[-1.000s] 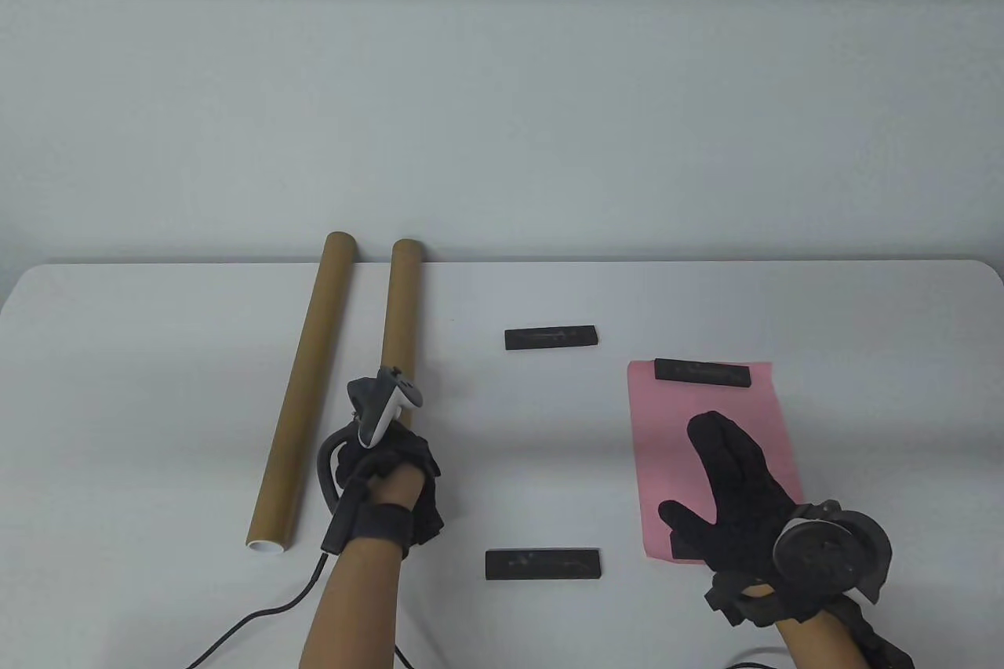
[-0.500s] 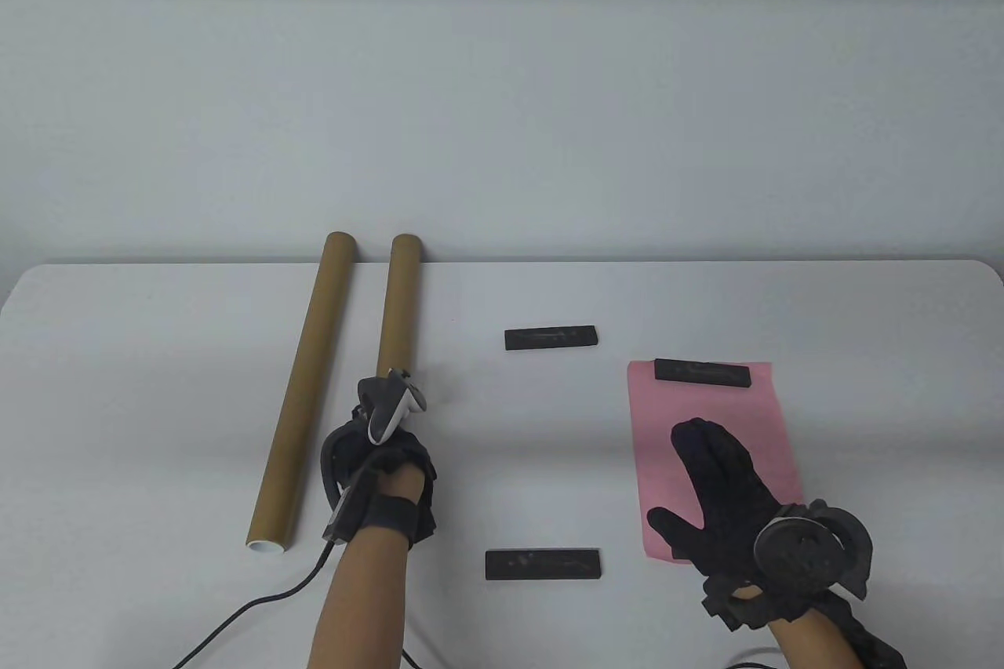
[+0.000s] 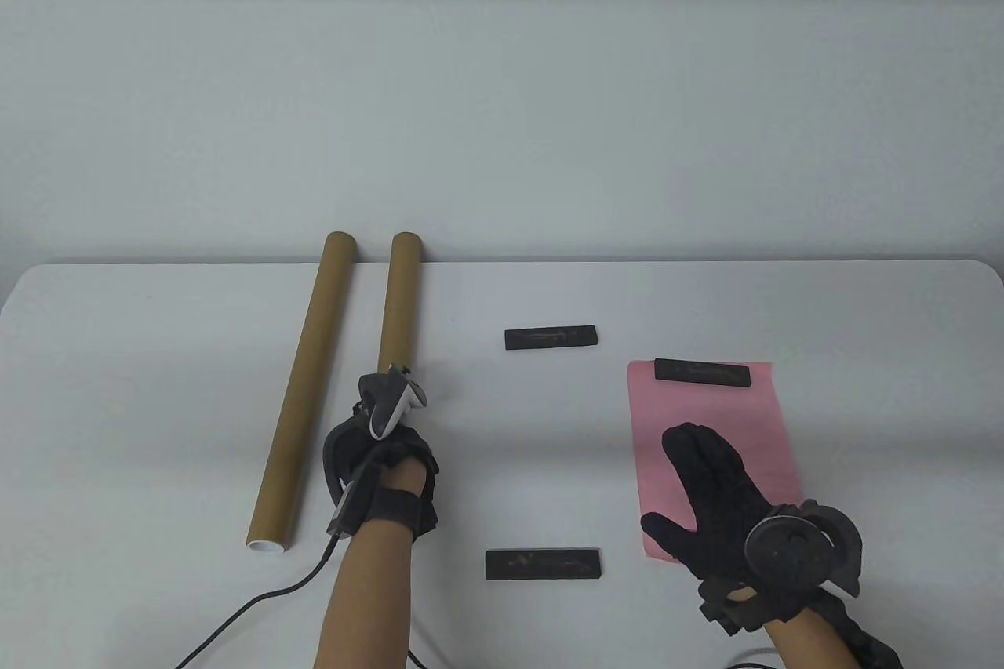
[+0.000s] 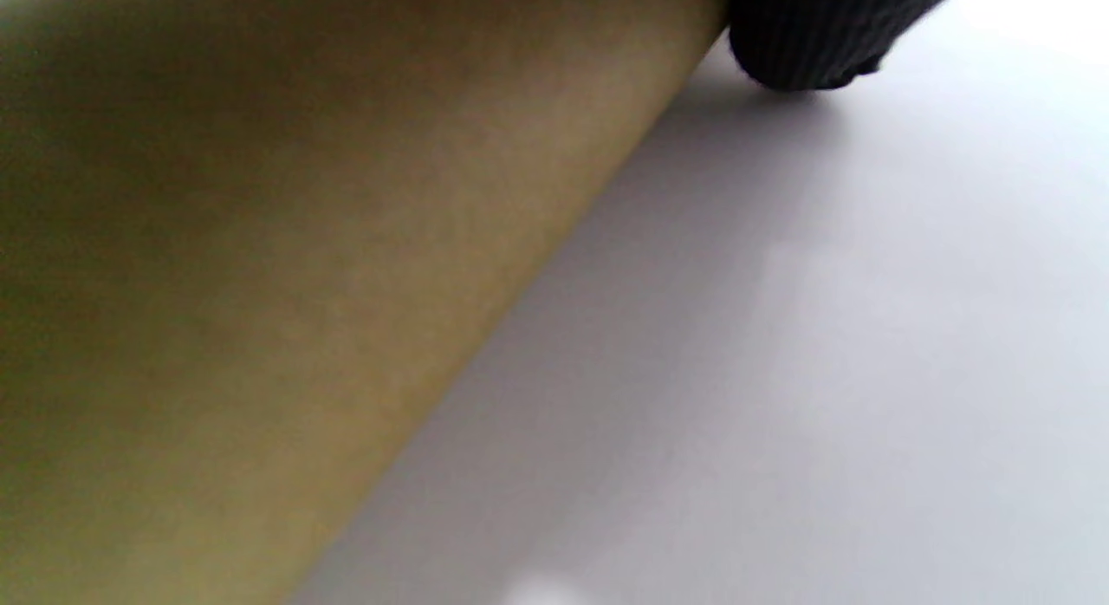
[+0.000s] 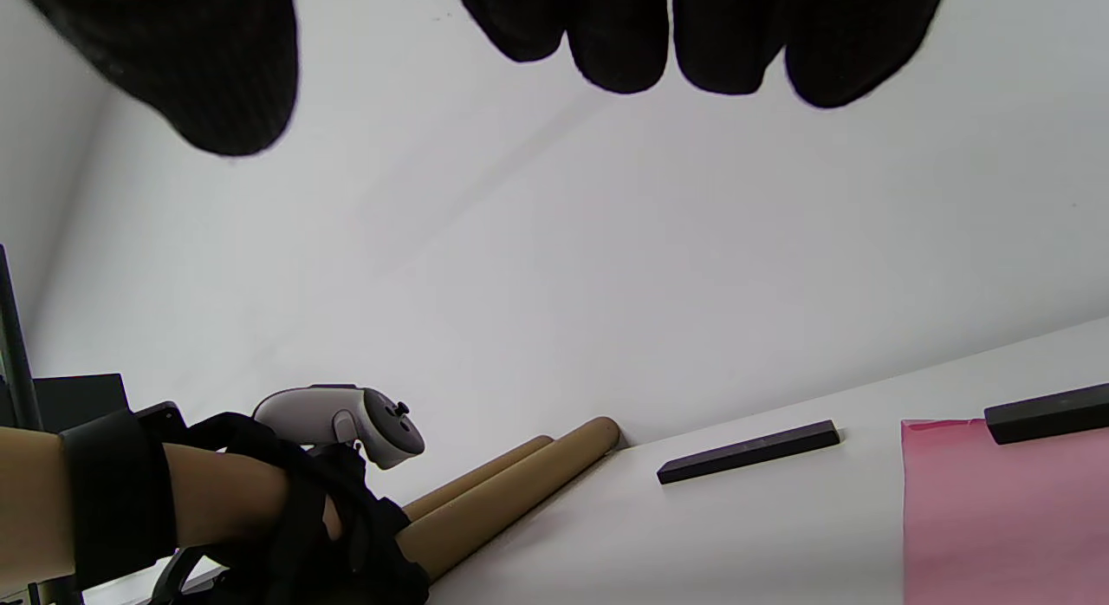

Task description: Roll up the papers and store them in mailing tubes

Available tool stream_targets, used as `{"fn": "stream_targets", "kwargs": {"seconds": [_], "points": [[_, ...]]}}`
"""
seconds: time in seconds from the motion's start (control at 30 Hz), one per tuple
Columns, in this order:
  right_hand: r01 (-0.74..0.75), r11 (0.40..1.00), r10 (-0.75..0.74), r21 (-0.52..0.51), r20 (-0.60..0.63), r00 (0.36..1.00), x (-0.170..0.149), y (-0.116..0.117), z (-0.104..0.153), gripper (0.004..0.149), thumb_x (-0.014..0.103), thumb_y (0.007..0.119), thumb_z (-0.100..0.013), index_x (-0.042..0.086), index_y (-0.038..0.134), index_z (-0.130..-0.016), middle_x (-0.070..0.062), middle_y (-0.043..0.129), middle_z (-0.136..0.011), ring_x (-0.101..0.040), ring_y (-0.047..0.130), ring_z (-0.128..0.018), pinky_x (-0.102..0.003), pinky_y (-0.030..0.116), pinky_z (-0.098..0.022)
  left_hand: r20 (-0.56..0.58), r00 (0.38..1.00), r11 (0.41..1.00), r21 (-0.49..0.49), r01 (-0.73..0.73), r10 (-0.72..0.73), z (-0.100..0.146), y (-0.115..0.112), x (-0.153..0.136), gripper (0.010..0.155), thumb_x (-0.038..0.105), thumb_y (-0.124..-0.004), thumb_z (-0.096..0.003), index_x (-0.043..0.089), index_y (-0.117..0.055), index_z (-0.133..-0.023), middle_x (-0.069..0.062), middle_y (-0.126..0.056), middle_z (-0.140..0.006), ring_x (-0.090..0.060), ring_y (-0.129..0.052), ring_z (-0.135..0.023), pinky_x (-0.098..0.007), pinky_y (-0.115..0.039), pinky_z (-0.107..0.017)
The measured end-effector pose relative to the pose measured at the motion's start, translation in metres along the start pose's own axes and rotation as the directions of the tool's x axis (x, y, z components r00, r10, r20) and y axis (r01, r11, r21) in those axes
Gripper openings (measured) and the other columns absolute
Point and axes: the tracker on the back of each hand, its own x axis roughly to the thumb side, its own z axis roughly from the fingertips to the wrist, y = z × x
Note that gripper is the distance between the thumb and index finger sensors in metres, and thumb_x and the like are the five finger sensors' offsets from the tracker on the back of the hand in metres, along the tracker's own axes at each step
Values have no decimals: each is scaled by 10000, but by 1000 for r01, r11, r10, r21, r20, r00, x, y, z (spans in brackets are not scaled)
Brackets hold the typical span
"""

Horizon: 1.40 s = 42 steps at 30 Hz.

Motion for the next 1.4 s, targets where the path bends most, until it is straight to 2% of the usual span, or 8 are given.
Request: {"fn": "stream_targets", "kwargs": {"seconds": [0.13,0.3,0.4,0.6,0.83,1.07,1.2,1.4], "points": [[-3,1000,3,5,6,1000,0,0,0,939,606,778,-495,11,448,-1142,-292,472,-1145,-629,540,-1016,-709,604,-666,-6,1000,1000,-17,-19,19,7,15,-6,1060,709,-654,-369,180,6,-1008,-117,-339,-1054,-318,-646,-905,-397,-681,-624],[-2,1000,2,-14,-1,1000,-3,-3,0,939,609,775,-496,10,450,-1142,-293,472,-1146,-631,542,-1013,-698,609,-671,45,988,986,81,-148,145,23,61,-40,1044,709,-654,-367,200,-24,-1026,-112,-302,-1074,-332,-585,-936,-448,-618,-682],[7,1000,-7,-21,-5,1000,-3,-4,0,938,607,776,-495,11,451,-1142,-293,470,-1147,-633,532,-1017,-712,597,-668,7,989,986,68,-149,149,18,70,-62,1032,700,-667,-374,210,-45,-1036,-108,-287,-1087,-340,-554,-961,-485,-578,-722],[-1,1000,1,-19,0,1000,-1,-3,0,936,606,774,-496,12,450,-1143,-292,471,-1147,-635,528,-1017,-723,590,-665,-89,990,992,-62,-114,108,-13,56,-106,1081,670,-753,-374,200,-39,-1035,-109,-192,-1121,-377,-385,-1066,-582,-448,-789],[7,1000,-7,-1,-12,1000,-4,0,0,935,606,774,-498,15,446,-1144,-287,468,-1149,-635,517,-1022,-730,582,-665,-87,987,980,-132,-148,137,-39,33,-124,1107,685,-783,-347,183,-84,-1044,-117,-267,-1120,-370,-454,-1034,-569,-480,-778],[6,1000,-6,5,-16,1000,-4,1,0,933,600,774,-498,13,444,-1144,-291,463,-1149,-636,514,-1021,-733,579,-663,-91,983,986,-34,-163,160,-46,22,-118,942,589,-824,-375,169,-310,-1044,-97,-557,-1023,-279,-736,-859,-476,-670,-681],[5,1000,-5,2,-15,1000,-5,1,0,928,598,774,-499,16,446,-1143,-288,463,-1149,-636,514,-1021,-733,579,-663,-79,982,985,-9,-175,174,-45,20,-120,908,572,-834,-371,154,-367,-1027,-121,-604,-977,-264,-786,-798,-469,-713,-643],[16,1000,-16,-3,-25,1000,-7,0,0,924,592,776,-502,15,445,-1143,-287,464,-1149,-635,515,-1021,-732,580,-664,-62,961,962,58,-266,269,-31,40,-144,865,513,-883,-379,157,-410,-1009,-132,-602,-961,-252,-922,-791,-443,-848,-607]]}}
